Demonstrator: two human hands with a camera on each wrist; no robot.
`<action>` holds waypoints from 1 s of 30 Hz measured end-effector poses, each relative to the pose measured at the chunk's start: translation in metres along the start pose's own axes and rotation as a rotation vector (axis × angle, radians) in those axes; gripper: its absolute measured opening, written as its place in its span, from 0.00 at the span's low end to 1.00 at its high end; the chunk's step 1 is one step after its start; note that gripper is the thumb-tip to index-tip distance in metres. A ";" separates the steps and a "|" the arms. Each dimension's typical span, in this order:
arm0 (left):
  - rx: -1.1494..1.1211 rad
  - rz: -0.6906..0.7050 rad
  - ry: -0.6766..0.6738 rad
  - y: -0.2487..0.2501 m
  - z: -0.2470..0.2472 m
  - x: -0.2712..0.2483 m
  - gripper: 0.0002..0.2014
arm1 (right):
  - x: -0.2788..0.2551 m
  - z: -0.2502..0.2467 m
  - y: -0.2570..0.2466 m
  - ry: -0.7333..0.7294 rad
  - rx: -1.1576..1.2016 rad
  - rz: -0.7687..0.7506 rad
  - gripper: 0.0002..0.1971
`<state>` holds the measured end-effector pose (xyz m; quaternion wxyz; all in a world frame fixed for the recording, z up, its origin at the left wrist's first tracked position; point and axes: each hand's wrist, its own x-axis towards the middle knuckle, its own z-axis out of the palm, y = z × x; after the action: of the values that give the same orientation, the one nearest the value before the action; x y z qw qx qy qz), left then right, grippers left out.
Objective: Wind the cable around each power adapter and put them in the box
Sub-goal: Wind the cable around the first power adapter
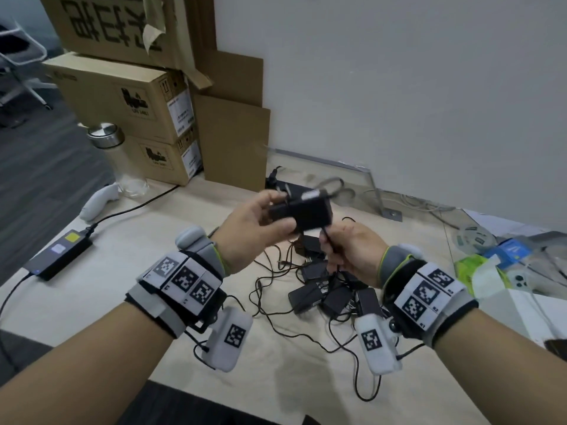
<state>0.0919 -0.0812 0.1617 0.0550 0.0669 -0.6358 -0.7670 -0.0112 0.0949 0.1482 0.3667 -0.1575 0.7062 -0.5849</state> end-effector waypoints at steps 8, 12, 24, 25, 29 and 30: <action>0.373 0.141 0.576 -0.001 -0.018 0.041 0.16 | -0.010 0.020 -0.025 -0.046 -0.651 -0.136 0.13; 0.908 0.232 0.303 -0.005 -0.024 0.042 0.18 | -0.011 0.015 -0.060 0.024 -1.087 -0.268 0.14; 0.467 0.060 -0.286 0.010 -0.024 0.026 0.20 | 0.015 -0.012 -0.056 0.279 -0.731 -0.385 0.14; 0.425 0.048 -0.312 0.011 -0.025 0.024 0.20 | 0.018 -0.013 -0.050 0.265 -0.698 -0.388 0.13; 0.229 0.023 -0.397 0.013 -0.026 0.021 0.18 | 0.015 -0.013 -0.042 0.099 -0.445 -0.320 0.08; 0.153 0.015 -0.398 0.013 -0.026 0.021 0.19 | 0.013 -0.013 -0.040 0.049 -0.411 -0.304 0.08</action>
<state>0.0757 -0.1120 0.1687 -0.0715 -0.0866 -0.6911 -0.7140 -0.0375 0.0847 0.1823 0.2178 -0.3188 0.7871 -0.4811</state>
